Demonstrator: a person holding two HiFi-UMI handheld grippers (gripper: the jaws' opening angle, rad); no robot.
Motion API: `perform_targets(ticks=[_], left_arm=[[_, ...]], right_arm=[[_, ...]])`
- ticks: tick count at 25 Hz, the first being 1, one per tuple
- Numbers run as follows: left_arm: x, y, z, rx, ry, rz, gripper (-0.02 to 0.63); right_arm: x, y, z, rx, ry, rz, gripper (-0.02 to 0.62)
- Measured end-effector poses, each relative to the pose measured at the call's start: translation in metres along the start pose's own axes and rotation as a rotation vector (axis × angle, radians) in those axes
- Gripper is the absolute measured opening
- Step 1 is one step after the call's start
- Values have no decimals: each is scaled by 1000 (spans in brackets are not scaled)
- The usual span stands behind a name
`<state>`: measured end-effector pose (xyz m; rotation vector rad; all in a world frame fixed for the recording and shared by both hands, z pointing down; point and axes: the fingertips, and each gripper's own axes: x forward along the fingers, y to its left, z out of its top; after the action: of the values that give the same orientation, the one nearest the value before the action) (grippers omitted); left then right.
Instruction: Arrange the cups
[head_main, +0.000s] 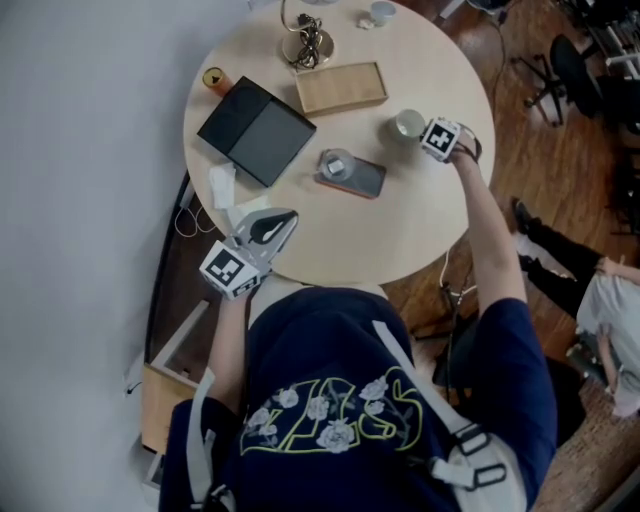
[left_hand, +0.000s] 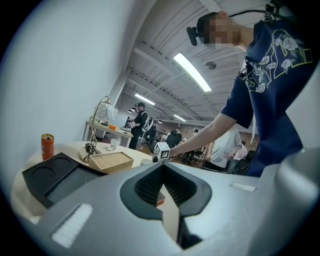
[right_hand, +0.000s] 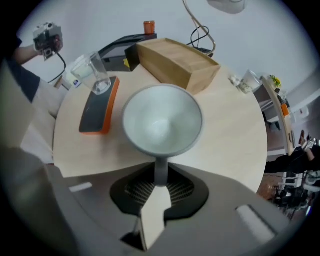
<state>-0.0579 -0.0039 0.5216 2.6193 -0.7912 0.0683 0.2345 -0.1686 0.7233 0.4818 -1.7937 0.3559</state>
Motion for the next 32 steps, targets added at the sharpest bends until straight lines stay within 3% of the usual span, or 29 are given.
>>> perform_targets(ticks=[13,26,29,32], left_arm=[[14,3,5,28,-18,-62,3],[0,-3,0,11,-17,-50,3],[-3,-4,0,23,-18,-42,3],[-7,-2,2,11,-30,-20,3]], right_arm=[[20,2,-25,22,82,87,34],[39,4,-38,84,148,141,44],[37,2,-38,94,161,134,97],[35,1,-37,104,173,127,220]])
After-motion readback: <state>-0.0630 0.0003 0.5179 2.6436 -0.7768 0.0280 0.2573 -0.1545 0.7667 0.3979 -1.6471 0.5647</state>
